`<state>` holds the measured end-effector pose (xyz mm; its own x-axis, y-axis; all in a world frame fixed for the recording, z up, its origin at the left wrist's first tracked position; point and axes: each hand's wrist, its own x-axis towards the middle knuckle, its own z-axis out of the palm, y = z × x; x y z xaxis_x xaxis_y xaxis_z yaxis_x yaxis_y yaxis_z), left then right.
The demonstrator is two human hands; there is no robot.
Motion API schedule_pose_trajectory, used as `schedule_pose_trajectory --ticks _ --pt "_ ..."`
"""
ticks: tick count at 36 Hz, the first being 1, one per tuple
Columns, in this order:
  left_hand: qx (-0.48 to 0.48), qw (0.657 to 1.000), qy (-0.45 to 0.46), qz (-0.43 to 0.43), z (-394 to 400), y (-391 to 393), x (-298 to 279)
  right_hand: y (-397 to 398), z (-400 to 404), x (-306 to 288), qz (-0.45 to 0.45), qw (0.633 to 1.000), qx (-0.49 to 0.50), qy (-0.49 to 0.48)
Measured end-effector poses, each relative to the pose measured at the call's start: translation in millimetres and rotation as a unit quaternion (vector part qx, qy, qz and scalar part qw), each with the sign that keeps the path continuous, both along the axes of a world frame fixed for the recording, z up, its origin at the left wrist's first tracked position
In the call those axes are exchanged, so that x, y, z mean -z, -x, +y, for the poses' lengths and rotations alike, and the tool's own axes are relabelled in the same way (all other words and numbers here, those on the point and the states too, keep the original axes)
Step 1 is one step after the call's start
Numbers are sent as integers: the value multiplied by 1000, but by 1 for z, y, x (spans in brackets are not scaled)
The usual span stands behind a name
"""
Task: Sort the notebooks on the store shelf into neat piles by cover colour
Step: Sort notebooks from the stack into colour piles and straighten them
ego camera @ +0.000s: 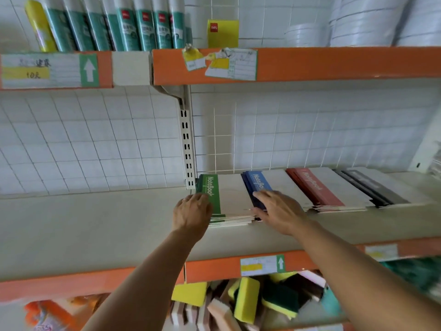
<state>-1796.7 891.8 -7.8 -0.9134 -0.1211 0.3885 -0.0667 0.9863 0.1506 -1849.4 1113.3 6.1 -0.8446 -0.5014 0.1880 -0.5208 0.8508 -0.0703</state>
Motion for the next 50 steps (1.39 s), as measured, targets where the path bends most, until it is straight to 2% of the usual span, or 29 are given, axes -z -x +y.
schedule_pose_trajectory --ticks 11,15,20,27,41,50 --pt "59 998 -16 -11 130 3 -2 -33 142 2 68 992 103 -5" --pt "79 996 -21 -18 195 -3 1 -51 208 0 63 988 139 -7" --pt "107 992 -69 -22 275 -14 7 -71 291 3 63 984 165 -27" --pt "121 990 -60 -51 368 -24 11 -87 384 10 63 979 190 -27" --pt "192 979 -57 -45 481 24 7 -74 498 7 76 959 272 -27" --pt "221 965 -141 -27 539 79 1 -49 560 -14 80 935 342 -41"
